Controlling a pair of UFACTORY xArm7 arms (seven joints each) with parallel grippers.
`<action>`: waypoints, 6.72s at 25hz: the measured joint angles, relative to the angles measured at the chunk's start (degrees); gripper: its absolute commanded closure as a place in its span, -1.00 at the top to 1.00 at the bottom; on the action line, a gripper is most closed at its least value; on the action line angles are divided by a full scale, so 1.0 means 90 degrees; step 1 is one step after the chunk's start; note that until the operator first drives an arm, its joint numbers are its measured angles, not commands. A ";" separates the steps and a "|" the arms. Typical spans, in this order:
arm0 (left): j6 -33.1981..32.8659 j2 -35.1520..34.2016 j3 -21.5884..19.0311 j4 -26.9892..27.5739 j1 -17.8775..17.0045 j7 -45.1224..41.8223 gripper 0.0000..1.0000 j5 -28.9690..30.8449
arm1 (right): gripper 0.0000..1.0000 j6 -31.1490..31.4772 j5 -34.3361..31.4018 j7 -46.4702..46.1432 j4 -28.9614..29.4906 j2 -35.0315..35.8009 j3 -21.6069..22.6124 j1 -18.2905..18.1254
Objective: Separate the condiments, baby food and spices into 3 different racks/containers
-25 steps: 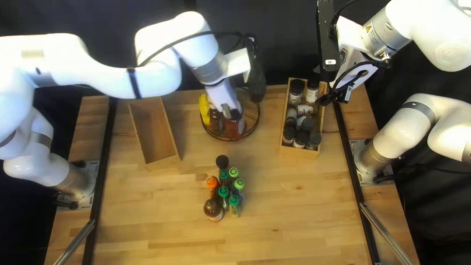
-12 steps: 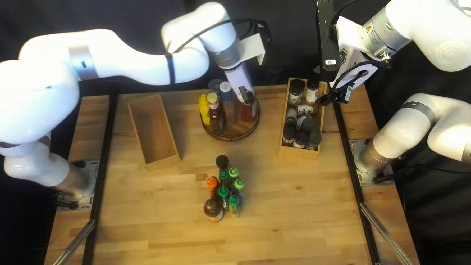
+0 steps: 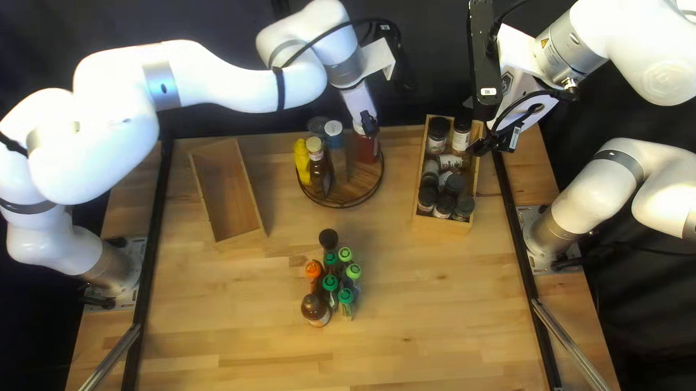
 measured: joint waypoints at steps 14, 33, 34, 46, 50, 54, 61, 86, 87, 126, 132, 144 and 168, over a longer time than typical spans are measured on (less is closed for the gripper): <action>-0.0499 0.0025 0.0098 -0.0570 0.0040 -0.0132 -1.00 -0.0011 | 1.00 0.0000 0.0000 0.0000 0.0000 0.0000 0.0000 0.0000; -0.1169 0.0230 0.0026 -0.1139 0.0089 -0.0121 -0.61 -0.0224 | 1.00 0.0000 0.0000 0.0000 0.0000 0.0000 0.0000 0.0000; -0.1172 0.0232 0.0024 -0.1143 0.0085 -0.0127 0.61 -0.0224 | 1.00 0.0000 0.0000 0.0000 0.0000 0.0000 0.0000 0.0000; -0.0425 -0.0199 0.0171 -0.0902 -0.0461 -0.0574 1.00 0.0402 | 1.00 0.0000 0.0000 0.0000 0.0000 0.0000 0.0000 0.0000; 0.0223 -0.0466 0.0092 -0.0728 -0.0697 -0.0565 1.00 0.0577 | 1.00 0.0000 0.0000 0.0000 0.0000 0.0000 0.0000 0.0000; 0.0798 -0.0948 -0.0116 -0.0885 -0.0921 -0.0297 1.00 0.0614 | 1.00 0.0000 0.0000 0.0000 0.0000 0.0000 0.0000 0.0000; 0.1081 -0.2381 -0.0584 -0.2450 -0.1149 0.0940 1.00 0.0269 | 1.00 0.0000 0.0000 0.0000 0.0000 0.0000 0.0000 0.0000; 0.0162 -0.4496 -0.2025 -0.5876 -0.2523 0.2393 1.00 0.0633 | 1.00 0.0000 0.0000 0.0000 0.0000 0.0000 0.0000 0.0000; -0.0010 -0.4445 -0.1996 -0.5911 -0.2501 0.2503 1.00 0.0659 | 1.00 0.0000 0.0000 0.0000 0.0000 0.0000 0.0000 0.0000; -0.3058 -0.3086 -0.1911 -0.6323 -0.2416 0.4123 -0.80 0.0072 | 1.00 0.0000 0.0000 0.0000 0.0000 0.0000 0.0000 0.0000; -0.3063 -0.3088 -0.1891 -0.6350 -0.2406 0.4079 -1.00 0.0114 | 1.00 0.0000 0.0000 0.0000 0.0000 0.0000 0.0000 0.0000; -0.0863 -0.4345 -0.1891 -0.5688 -0.2282 0.3241 -1.00 0.0700 | 1.00 0.0000 0.0000 0.0000 0.0000 0.0000 0.0000 0.0000; 0.0203 -0.2838 -0.0680 -0.2756 -0.1261 0.4496 -1.00 0.1313 | 1.00 0.0000 0.0000 0.0000 0.0000 0.0000 0.0000 0.0000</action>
